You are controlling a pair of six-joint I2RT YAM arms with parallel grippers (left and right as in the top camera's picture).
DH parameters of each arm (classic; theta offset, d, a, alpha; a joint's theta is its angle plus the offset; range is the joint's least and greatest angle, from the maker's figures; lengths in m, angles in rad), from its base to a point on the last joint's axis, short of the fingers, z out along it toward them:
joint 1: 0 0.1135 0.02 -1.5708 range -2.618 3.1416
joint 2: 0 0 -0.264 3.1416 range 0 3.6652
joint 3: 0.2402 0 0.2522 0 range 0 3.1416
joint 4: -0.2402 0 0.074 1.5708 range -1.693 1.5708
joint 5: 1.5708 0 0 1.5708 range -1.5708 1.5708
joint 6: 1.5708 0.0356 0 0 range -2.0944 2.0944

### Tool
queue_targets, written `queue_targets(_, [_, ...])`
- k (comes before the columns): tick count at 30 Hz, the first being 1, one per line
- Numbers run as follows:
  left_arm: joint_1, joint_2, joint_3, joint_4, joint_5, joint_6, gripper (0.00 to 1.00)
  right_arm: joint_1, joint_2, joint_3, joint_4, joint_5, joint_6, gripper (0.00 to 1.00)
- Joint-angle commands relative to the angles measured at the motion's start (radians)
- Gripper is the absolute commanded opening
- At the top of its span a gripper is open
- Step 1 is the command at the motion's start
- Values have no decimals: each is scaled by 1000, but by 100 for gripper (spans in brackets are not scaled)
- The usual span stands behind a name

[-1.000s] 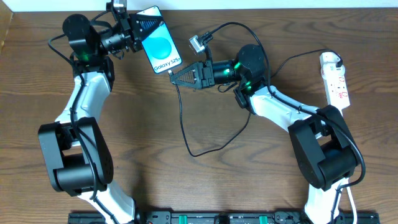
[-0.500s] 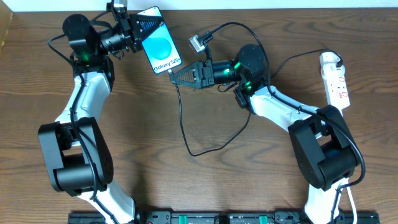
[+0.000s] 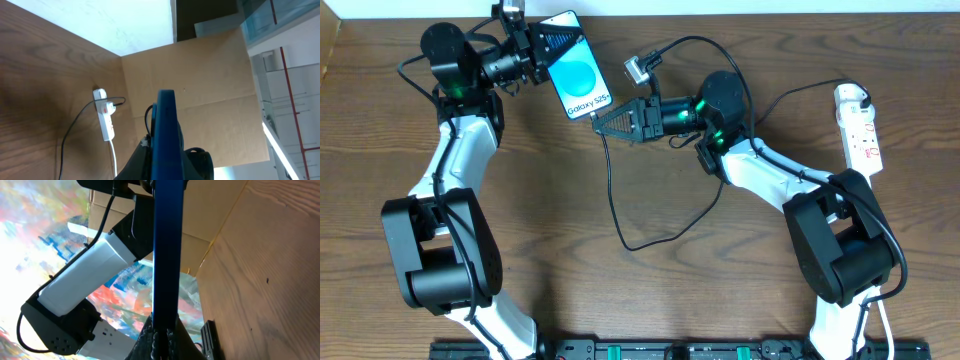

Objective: Plug charger to phone and switch on socket
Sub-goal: 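Push the plug into the phone's bottom port with the right gripper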

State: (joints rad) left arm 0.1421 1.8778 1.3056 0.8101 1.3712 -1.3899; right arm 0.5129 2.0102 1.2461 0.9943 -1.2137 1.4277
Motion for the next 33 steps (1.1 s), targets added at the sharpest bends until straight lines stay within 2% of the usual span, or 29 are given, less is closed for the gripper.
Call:
queue_targets(1, [2, -2, 19, 6, 34, -10, 7, 6, 4, 1, -5, 33, -7, 1])
queue_targets(15, [-39, -2, 19, 6, 61, 71, 7, 6, 4, 1, -4, 76, 27, 1])
queue_targets(33, [-43, -2, 18, 6, 119, 70, 7, 1, 4, 1, -3, 129, 37, 1])
